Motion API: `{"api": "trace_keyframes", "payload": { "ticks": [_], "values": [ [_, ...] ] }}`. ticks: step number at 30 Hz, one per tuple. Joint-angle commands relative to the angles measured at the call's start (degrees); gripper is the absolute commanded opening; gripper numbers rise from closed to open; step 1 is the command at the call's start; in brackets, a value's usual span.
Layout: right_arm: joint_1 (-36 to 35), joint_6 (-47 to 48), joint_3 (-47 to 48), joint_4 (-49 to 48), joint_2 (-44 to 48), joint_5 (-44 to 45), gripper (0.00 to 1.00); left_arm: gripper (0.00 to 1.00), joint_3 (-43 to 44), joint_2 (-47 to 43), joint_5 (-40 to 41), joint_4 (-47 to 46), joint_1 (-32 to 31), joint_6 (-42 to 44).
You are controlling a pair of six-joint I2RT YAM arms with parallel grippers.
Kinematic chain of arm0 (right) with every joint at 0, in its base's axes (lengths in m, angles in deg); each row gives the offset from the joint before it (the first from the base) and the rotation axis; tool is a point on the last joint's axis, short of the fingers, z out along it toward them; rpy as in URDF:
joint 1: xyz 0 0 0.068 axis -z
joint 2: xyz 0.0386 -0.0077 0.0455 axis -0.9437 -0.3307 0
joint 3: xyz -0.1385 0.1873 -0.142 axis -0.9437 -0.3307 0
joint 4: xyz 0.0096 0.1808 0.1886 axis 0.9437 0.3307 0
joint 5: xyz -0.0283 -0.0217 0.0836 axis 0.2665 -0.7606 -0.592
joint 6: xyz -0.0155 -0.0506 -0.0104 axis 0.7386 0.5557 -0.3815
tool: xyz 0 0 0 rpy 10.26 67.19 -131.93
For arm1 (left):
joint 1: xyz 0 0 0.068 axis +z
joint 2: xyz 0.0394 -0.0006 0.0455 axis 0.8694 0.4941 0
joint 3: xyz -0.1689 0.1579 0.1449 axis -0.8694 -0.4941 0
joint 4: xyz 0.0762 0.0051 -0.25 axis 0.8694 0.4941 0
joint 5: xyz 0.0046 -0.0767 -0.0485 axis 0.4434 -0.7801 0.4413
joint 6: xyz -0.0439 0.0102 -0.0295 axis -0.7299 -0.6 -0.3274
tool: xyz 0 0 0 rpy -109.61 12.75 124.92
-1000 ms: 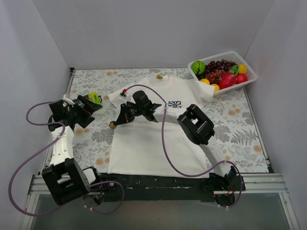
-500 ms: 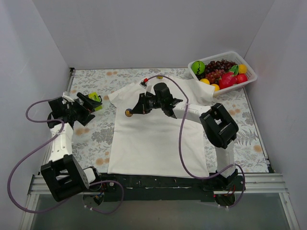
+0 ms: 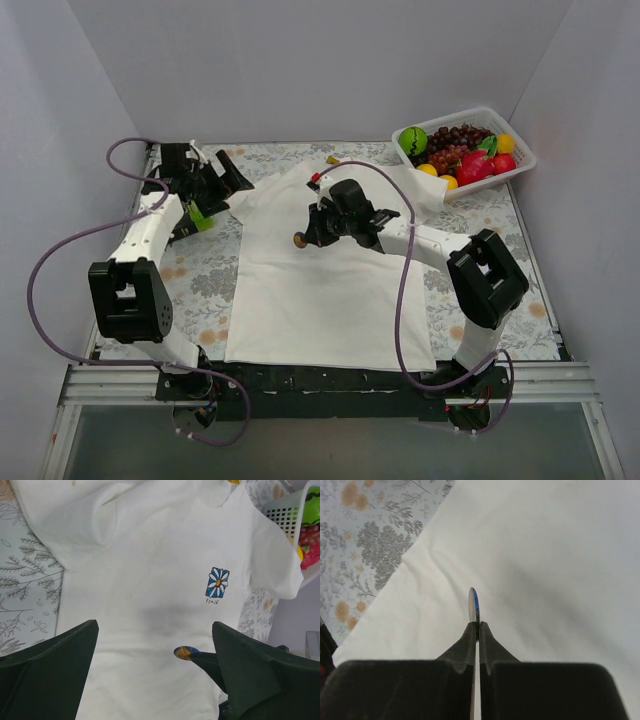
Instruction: Pin the brooch onto the clothing
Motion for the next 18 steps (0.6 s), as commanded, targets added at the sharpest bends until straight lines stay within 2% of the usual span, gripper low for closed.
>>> {"api": "trace_keyframes", "payload": {
  "ticks": [1, 5, 9, 11, 18],
  "values": [
    [0.16, 6.62, -2.03, 6.99, 5.62, 11.87, 0.01, 0.98, 6.89, 2.63, 11.23, 6.29, -6.22, 3.00],
    [0.07, 9.79, -3.61, 9.28, 8.70, 21.09, 0.01, 0.98, 11.38, 4.57, 23.08, 8.93, -13.07, 4.05],
    [0.07, 13.66, -6.51, 9.38, 12.31, 28.04, 0.01, 0.98, 14.28, 5.54, 28.82, 9.81, -16.78, 4.76],
    [0.07, 14.89, -8.35, 9.38, 15.03, 31.38, 0.01, 0.98, 14.73, 5.54, 29.54, 9.55, -17.66, 5.02],
    [-1.16, 26.56, -17.14, -1.77, 25.23, 38.69, 0.01, 0.98, 13.85, 6.68, 31.65, 9.90, -17.75, 5.90]
  ]
}}
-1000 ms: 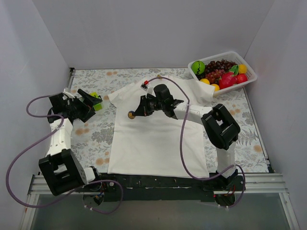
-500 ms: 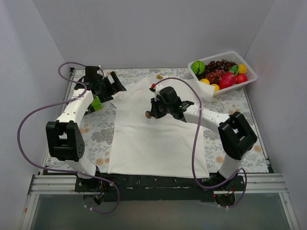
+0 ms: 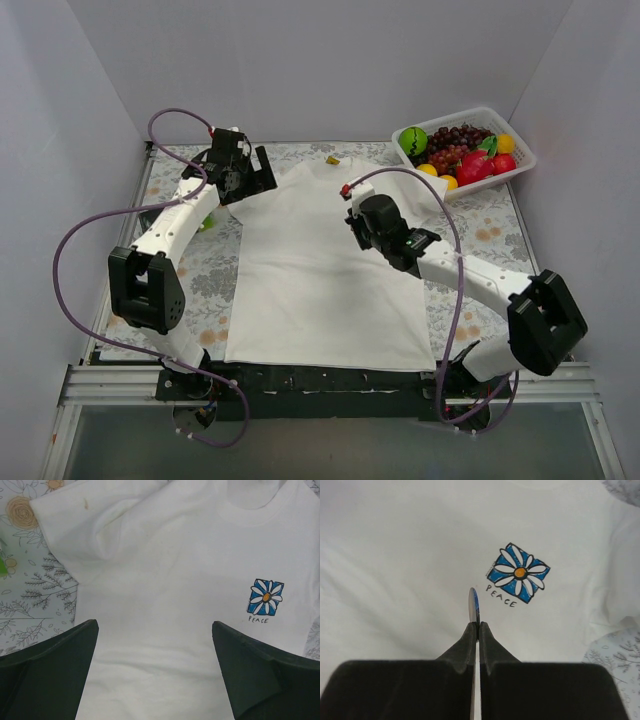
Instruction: Pin the brooch onto the clothing
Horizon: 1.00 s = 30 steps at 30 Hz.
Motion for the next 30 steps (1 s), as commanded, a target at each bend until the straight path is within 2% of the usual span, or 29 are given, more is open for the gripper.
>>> {"api": "trace_keyframes", "payload": {
  "ticks": [1, 6, 11, 17, 20, 23, 24, 27, 30],
  "values": [
    [-1.46, 9.97, -3.68, -9.63, 6.65, 7.46, 0.01, 0.98, 0.56, 0.15, 3.78, 0.88, 0.35, 1.40],
    [-4.80, 18.67, -6.50, -14.81, 9.74, 14.30, 0.01, 0.98, -0.76, -0.29, 4.31, 0.78, 0.35, 2.10],
    [-10.95, 30.87, -9.66, -24.55, 11.32, 22.56, 0.01, 0.98, -1.64, -0.99, 4.66, 0.70, 0.35, 2.19],
    [-16.76, 41.69, -9.67, -29.93, 9.57, 29.41, 0.01, 0.98, -3.31, -1.35, 3.16, 0.26, 0.35, 2.63],
    [-19.66, 48.99, -10.19, -35.54, 7.90, 33.37, 0.01, 0.98, -4.10, -1.26, 2.90, 0.35, 0.26, 2.54],
    [-22.56, 59.44, -13.00, -47.83, 5.97, 37.15, 0.01, 0.98, -4.89, -1.26, 2.46, 0.08, 0.35, 2.45],
    [-23.69, 62.94, -14.66, -56.66, 5.35, 38.04, 0.01, 0.98, -4.98, -1.26, 2.37, 0.00, 0.35, 2.45],
    [-25.19, 73.85, -15.82, -65.51, 0.62, 40.41, 0.01, 0.98, -5.24, -1.26, 1.23, -0.01, 0.35, 2.45],
    [-26.51, 84.84, -16.78, -79.82, -3.95, 41.04, 0.01, 0.98, -5.77, -1.52, 0.00, 0.00, 0.26, 2.54]
  ]
}}
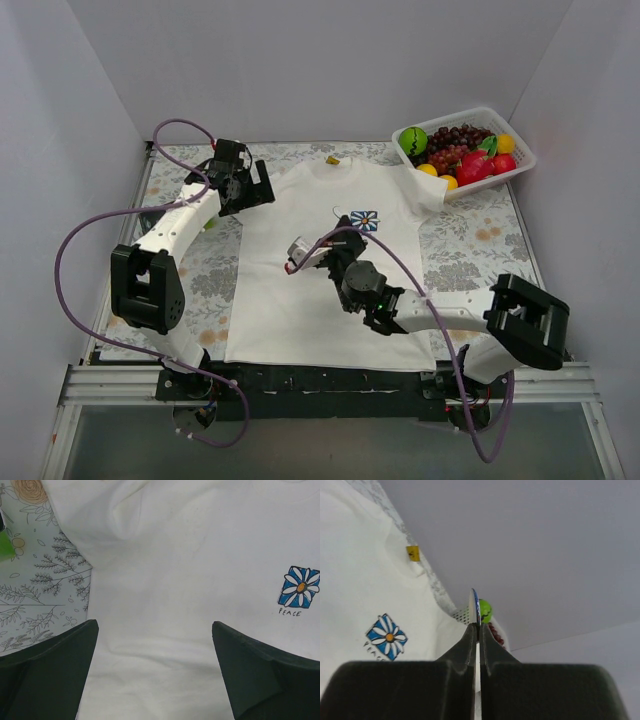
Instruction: Pin the brooch onto the clothing
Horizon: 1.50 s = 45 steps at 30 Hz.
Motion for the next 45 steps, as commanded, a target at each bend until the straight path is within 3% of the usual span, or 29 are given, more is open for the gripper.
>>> {"api": "trace_keyframes", "payload": {
  "ticks": [1, 5, 8, 18, 22, 27, 33, 38, 45],
  "values": [
    [-1.91, 24.25, -1.90, -33.68, -5.82, 4.34, 0.01, 0.98, -1.01, -1.76, -2.01, -0.35, 0.11, 0.77],
    [-2.96, 37.28, -1.03, -49.98, -13.03, 3.37, 0.01, 0.98, -2.06, -2.82, -3.41, -0.79, 0.20, 1.12],
    [-3.14, 40.65, -0.59, -55.02, -16.46, 2.23, 0.01, 0.98, -2.59, -3.08, -6.31, -1.41, 0.90, 1.12],
    [-4.72, 41.19, -1.73, -56.97, -17.44, -1.29, 0.01, 0.98, -5.84, -5.72, -22.74, -7.38, 2.30, 2.97],
    [-5.51, 40.14, -2.43, -56.97, -17.26, -3.04, 0.01, 0.98, -7.68, -7.91, -35.46, -11.50, 2.30, 4.72],
    [-6.30, 40.05, -2.17, -56.97, -17.09, -4.19, 0.01, 0.96, -9.88, -10.37, -45.41, -15.11, 2.39, 4.90],
    [-6.83, 39.87, -1.91, -56.97, -16.56, -4.98, 0.01, 0.81, -11.90, -10.38, -57.88, -19.41, 2.39, 2.89],
    [-6.92, 40.05, -1.64, -57.06, -16.38, -4.72, 0.01, 0.64, -13.22, -9.33, -63.09, -20.57, 2.39, 1.56],
    [-7.10, 38.55, -1.38, -56.97, -15.85, -4.45, 0.01, 0.54, -15.42, -7.83, -68.98, -22.23, 2.30, 0.24]
  ]
}}
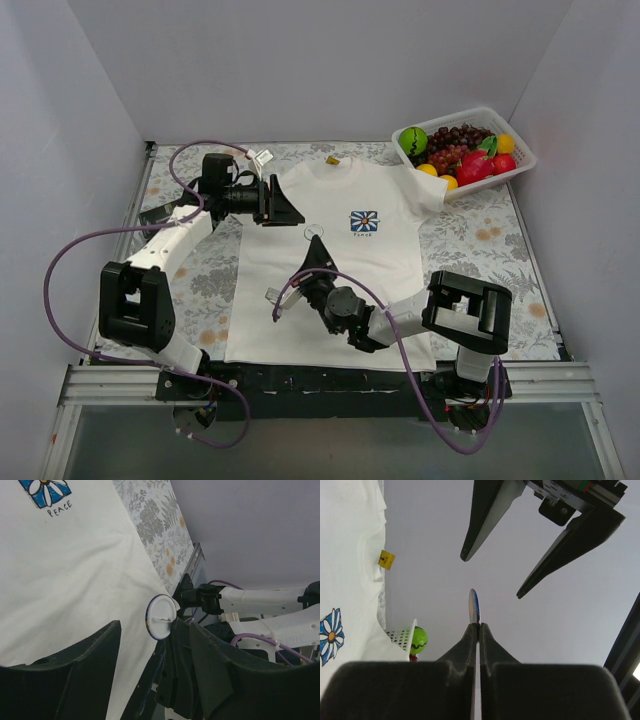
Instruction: Pin the brooch onto the clothing
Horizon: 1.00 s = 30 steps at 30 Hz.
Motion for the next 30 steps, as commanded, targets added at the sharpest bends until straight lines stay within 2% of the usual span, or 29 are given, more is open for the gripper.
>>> {"api": "trace_keyframes", "payload": {
  "ticks": [1, 15, 20, 21, 27, 30],
  "values": [
    [-0.47, -1.40, 1.00, -34.74, 2.42, -0.08, 0.01, 0.54, -2.20, -0.40, -5.47, -2.42, -0.06, -0.96],
    [-0.74, -0.70, 2.15, -34.83, 1.28, 0.01, 0.01, 0.48, -1.15, 2.50, -7.05, -2.68, -2.78, -1.66],
    [-0.74, -0.70, 2.32, -34.74, 1.28, 0.53, 0.01, 0.38, -0.53, 3.03, -7.14, -2.77, -3.48, -1.66],
    [-0.74, -0.79, 2.32, -34.74, 1.19, 0.62, 0.01, 0.28, -0.53, 3.20, -7.14, -2.68, -3.57, -1.66],
    [-0.82, -1.58, 2.24, -34.74, 1.01, 1.15, 0.01, 0.00, 0.43, 3.21, -8.02, -2.68, -3.66, -1.40],
    [-0.74, -1.67, 2.24, -34.74, 1.01, 1.41, 0.01, 0.00, 0.79, 2.77, -7.32, -2.59, -3.75, -1.40]
  ]
}}
